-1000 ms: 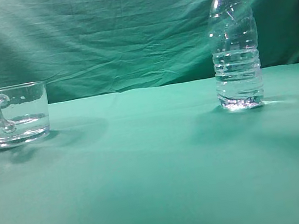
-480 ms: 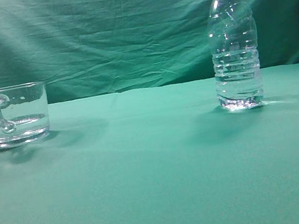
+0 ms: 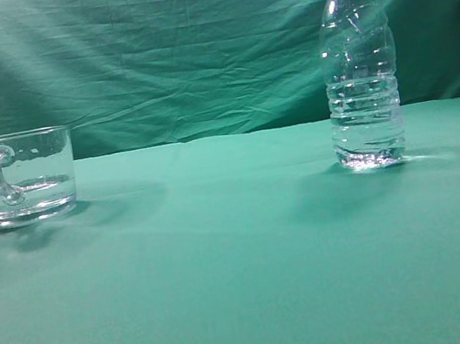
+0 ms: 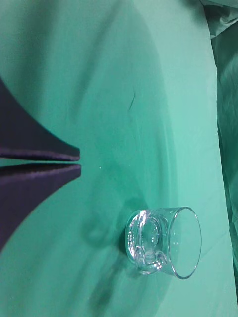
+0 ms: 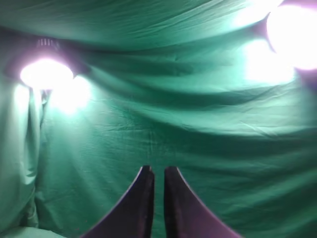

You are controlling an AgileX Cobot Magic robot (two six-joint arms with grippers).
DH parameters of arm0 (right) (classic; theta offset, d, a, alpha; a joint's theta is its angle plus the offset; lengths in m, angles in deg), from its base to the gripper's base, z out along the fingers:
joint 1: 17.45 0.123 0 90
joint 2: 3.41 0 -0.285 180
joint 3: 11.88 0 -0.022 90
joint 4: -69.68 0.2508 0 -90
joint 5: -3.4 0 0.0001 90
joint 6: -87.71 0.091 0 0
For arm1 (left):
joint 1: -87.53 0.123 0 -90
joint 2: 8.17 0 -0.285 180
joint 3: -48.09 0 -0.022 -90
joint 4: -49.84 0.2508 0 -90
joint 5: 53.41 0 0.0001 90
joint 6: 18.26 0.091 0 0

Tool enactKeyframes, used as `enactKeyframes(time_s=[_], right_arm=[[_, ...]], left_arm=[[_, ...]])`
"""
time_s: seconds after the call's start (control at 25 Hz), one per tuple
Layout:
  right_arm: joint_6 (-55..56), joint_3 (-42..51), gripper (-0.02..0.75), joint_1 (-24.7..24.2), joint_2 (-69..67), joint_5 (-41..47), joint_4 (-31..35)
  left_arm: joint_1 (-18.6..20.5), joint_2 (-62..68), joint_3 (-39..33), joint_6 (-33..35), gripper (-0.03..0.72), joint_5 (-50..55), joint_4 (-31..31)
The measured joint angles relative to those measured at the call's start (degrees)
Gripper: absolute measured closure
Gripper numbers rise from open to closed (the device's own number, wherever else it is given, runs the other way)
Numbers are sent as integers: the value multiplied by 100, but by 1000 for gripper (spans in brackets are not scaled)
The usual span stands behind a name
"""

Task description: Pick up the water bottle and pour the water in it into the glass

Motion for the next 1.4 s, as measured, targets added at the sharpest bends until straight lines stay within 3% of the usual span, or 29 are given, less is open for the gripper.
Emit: enactKeyframes(time_s=[0.28, 0.52, 0.6, 0.84, 1.24, 1.4], right_arm=[[-295, 581, 689, 0, 768, 1357, 306], [-3850, 1428, 689, 0, 845, 1830, 3285], [-4349, 1659, 689, 0, 871, 2079, 3693], [-4562, 2132, 689, -11, 1467, 3530, 3932], [-4678, 3285, 689, -1270, 2520, 3645, 4113], [-4815, 3436, 689, -1406, 2559, 3614, 4248]], left_arm=[[0, 0, 0, 0, 688, 0, 0], [0, 0, 0, 0, 688, 0, 0], [0, 0, 0, 0, 688, 0, 0], [0, 0, 0, 0, 688, 0, 0], [0, 0, 0, 0, 688, 0, 0], [0, 0, 0, 0, 688, 0, 0]])
